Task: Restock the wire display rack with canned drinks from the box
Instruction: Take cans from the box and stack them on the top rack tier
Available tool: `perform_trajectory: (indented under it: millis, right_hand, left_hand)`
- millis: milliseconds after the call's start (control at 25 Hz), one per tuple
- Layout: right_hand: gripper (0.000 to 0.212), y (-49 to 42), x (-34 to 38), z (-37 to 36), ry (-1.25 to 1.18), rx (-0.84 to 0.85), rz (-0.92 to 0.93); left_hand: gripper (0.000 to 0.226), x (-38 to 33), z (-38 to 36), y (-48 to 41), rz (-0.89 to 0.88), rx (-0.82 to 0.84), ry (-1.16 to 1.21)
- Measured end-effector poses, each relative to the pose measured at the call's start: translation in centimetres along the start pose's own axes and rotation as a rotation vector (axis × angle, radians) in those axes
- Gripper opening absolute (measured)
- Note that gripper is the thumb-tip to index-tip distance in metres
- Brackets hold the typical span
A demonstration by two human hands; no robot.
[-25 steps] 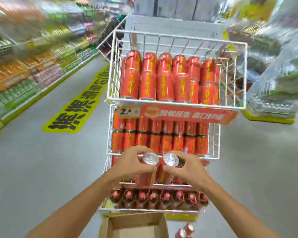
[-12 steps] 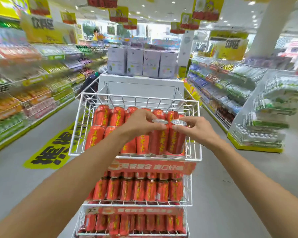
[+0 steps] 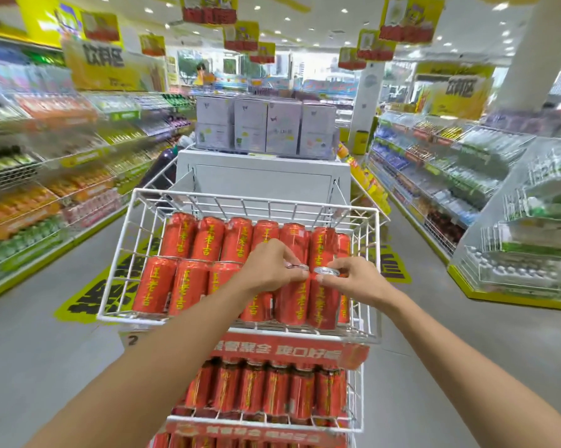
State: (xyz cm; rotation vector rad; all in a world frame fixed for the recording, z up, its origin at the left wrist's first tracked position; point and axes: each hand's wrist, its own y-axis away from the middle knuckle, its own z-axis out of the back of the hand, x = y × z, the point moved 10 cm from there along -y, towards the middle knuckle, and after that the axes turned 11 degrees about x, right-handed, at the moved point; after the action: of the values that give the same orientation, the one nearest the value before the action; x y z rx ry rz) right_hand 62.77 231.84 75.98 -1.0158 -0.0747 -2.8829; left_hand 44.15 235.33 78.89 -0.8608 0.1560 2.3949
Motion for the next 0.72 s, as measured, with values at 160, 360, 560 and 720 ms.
perform_trajectory:
  millis: [160, 360, 560, 720]
  right_hand:
    - [0.058, -0.2, 0.6, -0.5, 0.104, 0.007, 0.024]
    - [0.058, -0.4, -0.8, -0.6, 0.003, -0.065, -0.044]
    - [0.063, -0.4, -0.4, -1.2, -0.033, -0.156, -0.061]
    - [0.069, -0.7, -0.4, -1.7, 0.004, -0.159, -0.058]
  left_hand:
    - [0.045, 0.6, -0.6, -0.8, 0.06, 0.019, -0.095]
    - [0.035, 1.1, -0.9, -1.8, 0.074, 0.012, -0.234]
    - [0.037, 0.6, -1.1, -2.2, 0.025, 0.046, -0.261]
    - [0.037, 0.4, -1.2, -2.1, -0.007, 0.063, -0.275]
